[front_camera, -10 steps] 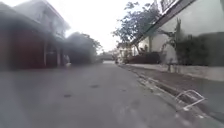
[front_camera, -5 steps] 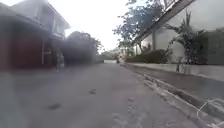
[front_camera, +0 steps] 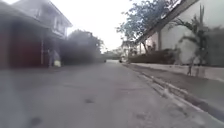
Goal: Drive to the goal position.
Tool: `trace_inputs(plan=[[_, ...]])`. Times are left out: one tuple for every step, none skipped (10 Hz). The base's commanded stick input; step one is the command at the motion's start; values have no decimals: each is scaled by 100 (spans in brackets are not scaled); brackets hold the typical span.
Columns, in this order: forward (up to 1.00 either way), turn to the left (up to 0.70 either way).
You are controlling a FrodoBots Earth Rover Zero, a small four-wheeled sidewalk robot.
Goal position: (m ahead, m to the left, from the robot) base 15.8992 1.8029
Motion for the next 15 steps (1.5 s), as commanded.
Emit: trace_inputs(plan=[[100, -14], [100, 0], [100, 0], [100, 0], [100, 0], [100, 0], [100, 0], [100, 0], [100, 0], [100, 0], [100, 0], [100, 0], [100, 0], [100, 0], [100, 0]])
